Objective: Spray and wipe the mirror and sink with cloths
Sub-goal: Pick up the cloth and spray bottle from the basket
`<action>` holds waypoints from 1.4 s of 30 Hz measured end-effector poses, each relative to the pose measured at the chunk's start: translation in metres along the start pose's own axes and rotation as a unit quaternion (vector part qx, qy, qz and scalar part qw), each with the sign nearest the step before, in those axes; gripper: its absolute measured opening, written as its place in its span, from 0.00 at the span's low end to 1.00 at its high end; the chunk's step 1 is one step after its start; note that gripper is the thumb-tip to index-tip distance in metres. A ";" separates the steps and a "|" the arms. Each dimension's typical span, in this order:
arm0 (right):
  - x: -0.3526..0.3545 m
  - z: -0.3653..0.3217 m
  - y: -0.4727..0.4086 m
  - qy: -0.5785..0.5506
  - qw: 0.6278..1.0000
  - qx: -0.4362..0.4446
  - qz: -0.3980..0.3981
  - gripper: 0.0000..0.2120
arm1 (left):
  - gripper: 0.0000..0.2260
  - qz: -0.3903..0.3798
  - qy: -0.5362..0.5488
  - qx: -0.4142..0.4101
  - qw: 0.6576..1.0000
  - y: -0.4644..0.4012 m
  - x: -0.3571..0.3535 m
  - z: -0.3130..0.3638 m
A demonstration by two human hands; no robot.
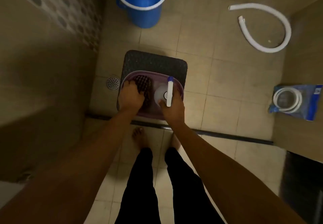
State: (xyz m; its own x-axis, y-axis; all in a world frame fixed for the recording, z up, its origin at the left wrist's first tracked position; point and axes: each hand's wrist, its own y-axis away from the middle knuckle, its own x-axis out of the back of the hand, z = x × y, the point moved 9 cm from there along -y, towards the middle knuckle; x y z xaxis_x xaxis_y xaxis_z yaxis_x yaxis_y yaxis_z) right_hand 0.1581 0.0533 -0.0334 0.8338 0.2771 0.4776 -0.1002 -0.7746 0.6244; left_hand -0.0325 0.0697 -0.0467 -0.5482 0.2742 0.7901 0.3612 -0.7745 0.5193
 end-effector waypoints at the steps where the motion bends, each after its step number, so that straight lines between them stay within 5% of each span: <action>1: 0.000 -0.001 -0.002 -0.010 1.000 -0.006 0.005 0.31 | 0.23 0.000 -0.008 0.003 1.000 -0.001 0.000 0.000; 10: 0.006 -0.008 -0.005 -0.012 0.998 0.035 0.043 0.29 | 0.42 0.012 -0.048 0.032 0.998 0.007 -0.019 0.006; 13: 0.004 0.000 -0.008 -0.038 0.997 -0.041 0.058 0.28 | 0.40 0.022 -0.047 0.031 0.998 0.005 -0.021 0.004; 20: 0.013 -0.014 0.000 -0.049 0.995 0.036 0.077 0.23 | 0.26 0.045 0.019 0.009 0.999 0.004 -0.007 0.009; 28: 0.027 -0.027 0.010 -0.066 0.986 0.111 0.101 0.18 | 0.19 0.013 0.220 0.060 0.973 0.007 -0.003 -0.002; 31: 0.033 -0.038 0.014 -0.081 0.982 0.136 0.100 0.17 | 0.17 -0.021 0.366 0.108 0.924 0.015 -0.004 -0.008; 35: 0.043 -0.060 0.025 -0.093 0.976 0.172 0.095 0.13 | 0.18 -0.129 0.559 0.161 0.803 0.035 -0.010 -0.007; 38: 0.056 -0.075 0.035 -0.110 0.971 0.191 0.097 0.11 | 0.22 -0.176 0.650 0.151 0.724 0.053 -0.004 0.002; 42: 0.086 -0.100 0.056 -0.139 0.955 0.223 0.137 0.11 | 0.27 -0.187 0.723 0.088 0.659 0.068 0.024 0.022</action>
State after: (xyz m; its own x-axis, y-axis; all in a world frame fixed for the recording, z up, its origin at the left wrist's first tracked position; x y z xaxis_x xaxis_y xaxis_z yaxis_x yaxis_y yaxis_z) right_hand 0.1696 0.0905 0.1041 0.9274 -0.0838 0.3645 -0.1455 -0.9786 0.1454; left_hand -0.0040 0.0360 0.0148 -0.7229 -0.5020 -0.4747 0.0091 -0.6939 0.7200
